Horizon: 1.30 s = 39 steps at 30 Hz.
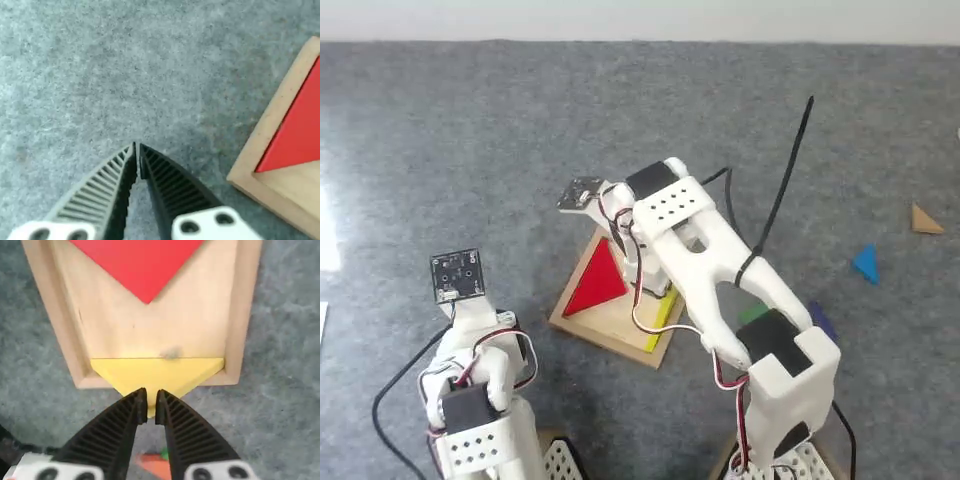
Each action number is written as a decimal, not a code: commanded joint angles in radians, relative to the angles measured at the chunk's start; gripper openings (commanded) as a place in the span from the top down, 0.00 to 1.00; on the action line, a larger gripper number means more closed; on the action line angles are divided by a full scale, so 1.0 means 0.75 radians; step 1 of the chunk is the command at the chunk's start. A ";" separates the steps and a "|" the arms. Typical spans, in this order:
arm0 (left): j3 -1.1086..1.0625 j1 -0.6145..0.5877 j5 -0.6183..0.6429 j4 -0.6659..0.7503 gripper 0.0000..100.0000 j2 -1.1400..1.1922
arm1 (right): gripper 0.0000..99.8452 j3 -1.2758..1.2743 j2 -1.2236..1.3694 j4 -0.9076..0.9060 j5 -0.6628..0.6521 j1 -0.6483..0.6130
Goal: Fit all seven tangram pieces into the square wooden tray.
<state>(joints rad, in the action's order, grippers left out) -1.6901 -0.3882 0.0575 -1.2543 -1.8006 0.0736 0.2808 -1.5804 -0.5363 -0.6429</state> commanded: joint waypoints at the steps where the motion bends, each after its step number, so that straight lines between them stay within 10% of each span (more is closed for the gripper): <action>1: 0.009 -0.002 -0.006 -0.010 0.99 -0.023 | 0.96 0.010 -0.111 0.087 0.053 0.032; 14: 0.009 -0.002 -0.006 -0.010 0.99 -0.023 | 0.94 0.014 -0.222 0.091 0.137 0.030; 20: 0.009 -0.002 -0.006 -0.010 0.99 -0.023 | 0.77 0.018 -0.386 -0.005 0.546 0.001; 28: 0.009 -0.004 -0.006 -0.010 0.99 -0.023 | 0.84 0.016 -0.384 -0.069 1.418 -0.105; 39: 0.009 -0.004 -0.006 -0.010 0.99 -0.023 | 0.78 0.025 -0.040 -0.077 1.700 -0.161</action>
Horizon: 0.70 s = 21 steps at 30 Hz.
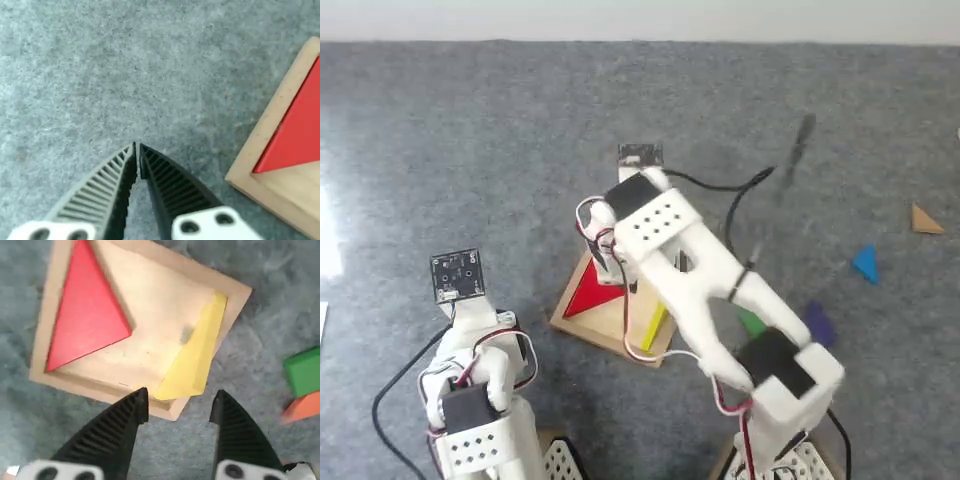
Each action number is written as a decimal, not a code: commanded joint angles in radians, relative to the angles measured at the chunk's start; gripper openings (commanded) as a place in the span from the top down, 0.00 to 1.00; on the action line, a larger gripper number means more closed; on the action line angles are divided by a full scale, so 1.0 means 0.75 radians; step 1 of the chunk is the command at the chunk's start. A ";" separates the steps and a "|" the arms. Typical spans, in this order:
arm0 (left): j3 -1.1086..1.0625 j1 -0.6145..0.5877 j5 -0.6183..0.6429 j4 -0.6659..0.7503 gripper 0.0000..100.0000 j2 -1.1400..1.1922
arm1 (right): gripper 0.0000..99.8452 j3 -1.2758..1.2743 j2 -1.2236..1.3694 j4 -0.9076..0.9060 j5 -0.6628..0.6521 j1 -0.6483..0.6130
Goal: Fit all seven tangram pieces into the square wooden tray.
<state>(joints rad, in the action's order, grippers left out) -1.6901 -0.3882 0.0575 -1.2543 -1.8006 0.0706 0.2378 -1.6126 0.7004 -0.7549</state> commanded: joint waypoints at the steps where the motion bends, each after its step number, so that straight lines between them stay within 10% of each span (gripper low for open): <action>1: 0.009 -0.004 -0.006 -0.010 0.99 -0.023 | 0.78 0.029 0.028 -0.052 0.051 -0.007; 21: 0.009 -0.004 -0.006 -0.010 0.99 -0.023 | 0.92 0.055 0.218 -0.052 -0.010 0.007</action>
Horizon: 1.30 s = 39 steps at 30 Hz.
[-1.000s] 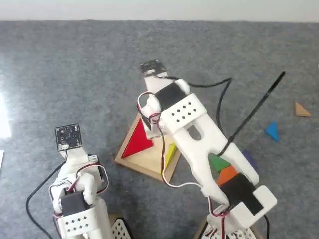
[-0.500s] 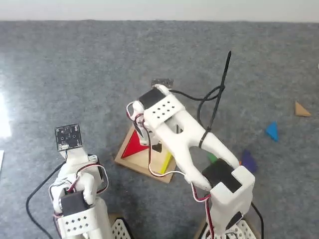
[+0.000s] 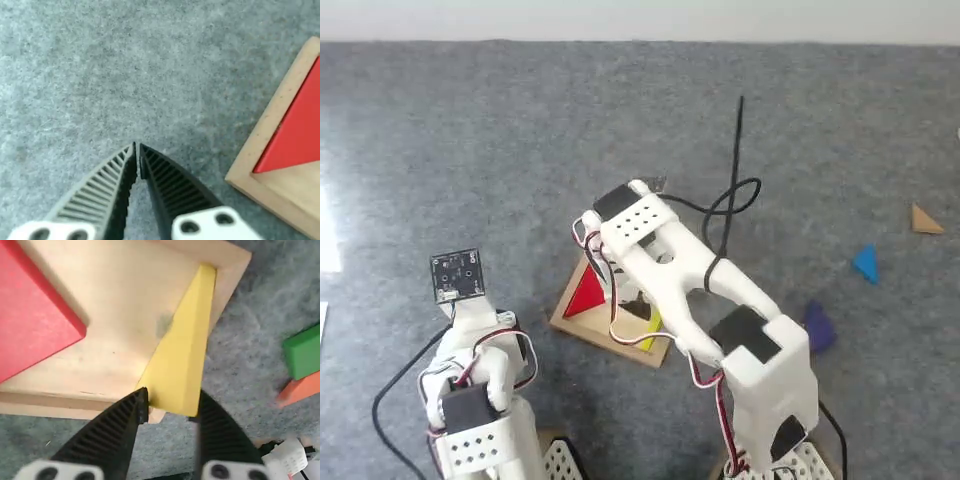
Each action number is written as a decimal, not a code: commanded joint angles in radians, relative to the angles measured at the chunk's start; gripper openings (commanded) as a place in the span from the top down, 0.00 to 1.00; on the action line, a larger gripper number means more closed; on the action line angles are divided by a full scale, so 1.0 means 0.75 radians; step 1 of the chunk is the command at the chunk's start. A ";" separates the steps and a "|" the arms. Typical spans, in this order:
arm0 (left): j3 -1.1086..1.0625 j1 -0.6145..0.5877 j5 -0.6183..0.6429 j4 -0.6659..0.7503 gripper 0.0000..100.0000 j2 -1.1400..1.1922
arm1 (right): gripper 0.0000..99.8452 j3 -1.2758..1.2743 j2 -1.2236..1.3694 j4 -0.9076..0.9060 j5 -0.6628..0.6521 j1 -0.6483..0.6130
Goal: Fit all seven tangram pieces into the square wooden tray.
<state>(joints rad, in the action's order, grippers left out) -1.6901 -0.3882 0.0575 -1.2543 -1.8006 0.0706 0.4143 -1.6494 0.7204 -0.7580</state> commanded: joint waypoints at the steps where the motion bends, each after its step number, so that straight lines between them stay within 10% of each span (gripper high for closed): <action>1: 0.009 -0.002 -0.006 -0.010 0.99 -0.023 | 0.92 0.063 -0.019 -0.009 -0.047 0.019; 12: 0.009 -0.002 -0.006 -0.010 0.99 -0.023 | 0.96 0.086 -0.017 -0.091 -0.464 0.066; 24: 0.009 -0.004 -0.006 -0.010 0.99 -0.023 | 0.96 0.088 -0.105 -0.091 -0.532 0.056; 39: 0.009 -0.004 -0.006 -0.010 0.99 -0.023 | 0.96 0.096 -0.267 -0.085 -1.418 0.054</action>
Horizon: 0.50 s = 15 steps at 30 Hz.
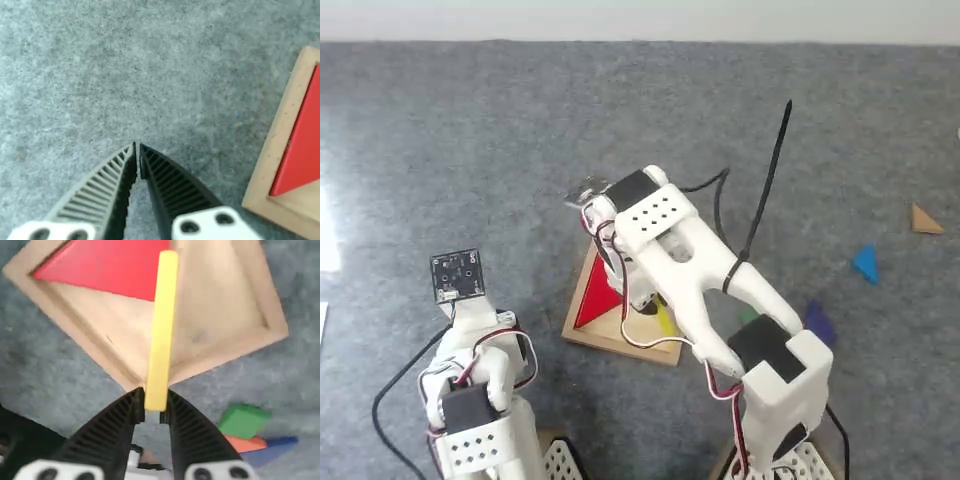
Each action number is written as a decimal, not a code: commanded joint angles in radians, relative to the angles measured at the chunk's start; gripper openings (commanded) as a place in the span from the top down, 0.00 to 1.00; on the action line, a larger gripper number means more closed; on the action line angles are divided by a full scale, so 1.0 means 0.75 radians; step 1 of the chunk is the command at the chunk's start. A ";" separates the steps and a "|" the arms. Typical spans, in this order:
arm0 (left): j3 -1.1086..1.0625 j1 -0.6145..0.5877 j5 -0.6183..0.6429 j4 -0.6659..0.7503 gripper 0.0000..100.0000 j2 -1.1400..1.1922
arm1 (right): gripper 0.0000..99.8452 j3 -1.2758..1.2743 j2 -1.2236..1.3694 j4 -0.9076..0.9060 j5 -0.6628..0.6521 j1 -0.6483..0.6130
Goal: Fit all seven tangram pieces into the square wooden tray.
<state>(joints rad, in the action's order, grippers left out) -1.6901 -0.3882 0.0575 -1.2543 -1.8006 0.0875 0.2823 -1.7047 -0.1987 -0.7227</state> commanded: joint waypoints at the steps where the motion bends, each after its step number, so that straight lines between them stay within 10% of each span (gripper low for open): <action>1: 0.009 -0.004 -0.006 -0.010 0.99 -0.023 | 0.96 0.078 -0.091 -0.005 -0.256 0.030; 15: 0.009 -0.004 -0.006 -0.010 0.99 -0.023 | 0.98 0.072 -0.077 0.349 -0.812 0.148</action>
<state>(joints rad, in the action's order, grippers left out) -1.6901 -0.3882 0.0575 -1.2543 -1.8006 0.0875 0.2823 -1.4899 -0.7587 -0.6490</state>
